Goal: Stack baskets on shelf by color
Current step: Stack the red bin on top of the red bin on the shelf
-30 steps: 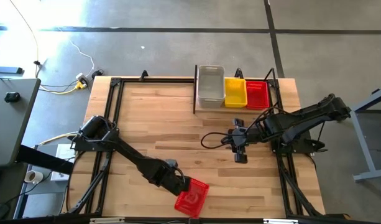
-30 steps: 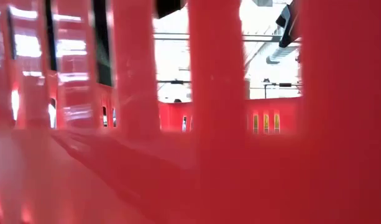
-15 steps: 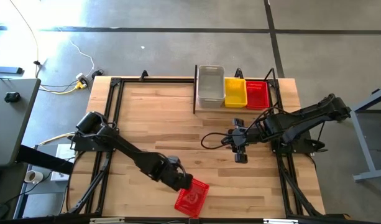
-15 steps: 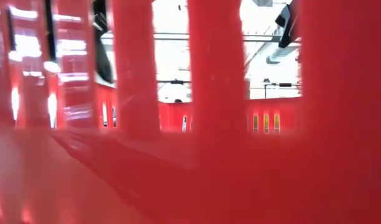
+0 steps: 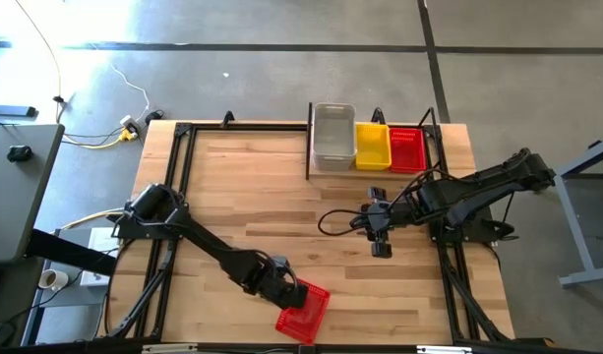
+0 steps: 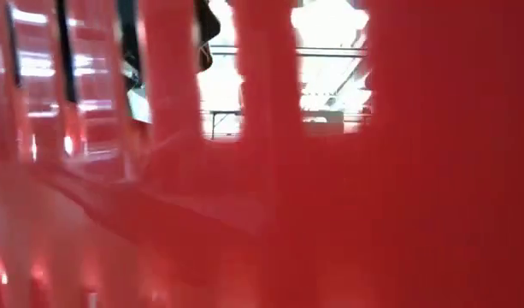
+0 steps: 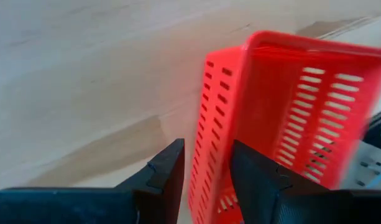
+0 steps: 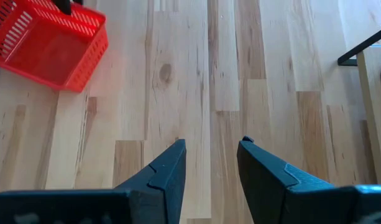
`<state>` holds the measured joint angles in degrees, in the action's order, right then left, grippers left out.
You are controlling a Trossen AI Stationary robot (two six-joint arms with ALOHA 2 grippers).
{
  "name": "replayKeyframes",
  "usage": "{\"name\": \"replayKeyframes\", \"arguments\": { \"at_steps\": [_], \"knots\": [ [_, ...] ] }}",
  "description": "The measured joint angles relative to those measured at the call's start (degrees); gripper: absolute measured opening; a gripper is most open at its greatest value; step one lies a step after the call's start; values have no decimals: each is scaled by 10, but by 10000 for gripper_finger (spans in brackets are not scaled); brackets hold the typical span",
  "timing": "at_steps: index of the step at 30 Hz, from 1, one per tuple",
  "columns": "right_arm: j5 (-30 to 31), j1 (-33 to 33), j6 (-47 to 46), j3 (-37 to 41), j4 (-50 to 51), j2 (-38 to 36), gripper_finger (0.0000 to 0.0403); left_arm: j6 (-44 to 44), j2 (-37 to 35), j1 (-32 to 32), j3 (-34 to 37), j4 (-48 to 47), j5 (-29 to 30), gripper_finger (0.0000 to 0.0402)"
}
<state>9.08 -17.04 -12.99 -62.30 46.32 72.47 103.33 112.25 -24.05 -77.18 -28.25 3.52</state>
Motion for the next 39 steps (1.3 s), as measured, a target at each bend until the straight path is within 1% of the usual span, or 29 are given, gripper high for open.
{"name": "replayKeyframes", "arguments": {
  "at_steps": [8, 12, 16, 18, 23, 29, 39],
  "knots": [
    [0, 0, 0, 0, 0, 0, 130, 0, 14, 10, 0, -3, 2, 107],
    [-17, -7, 0, 0, -18, 0, 130, -11, 14, 18, 0, -2, 9, 73],
    [-34, -33, 0, 0, -71, 0, 130, -28, 14, 27, 0, -3, 19, 21],
    [-33, -48, 1, 0, -100, 0, 130, -33, 14, 32, 0, -3, 21, 6],
    [-33, -80, 3, 0, -155, 0, 130, -31, 12, 46, 0, -5, 21, 7],
    [-33, -107, 4, 0, -216, 0, 130, -49, -8, 85, 0, -7, 21, 5],
    [-33, -112, -16, 0, -218, 10, 130, -134, -48, 173, -1, -8, 1, 2]
  ]
}}
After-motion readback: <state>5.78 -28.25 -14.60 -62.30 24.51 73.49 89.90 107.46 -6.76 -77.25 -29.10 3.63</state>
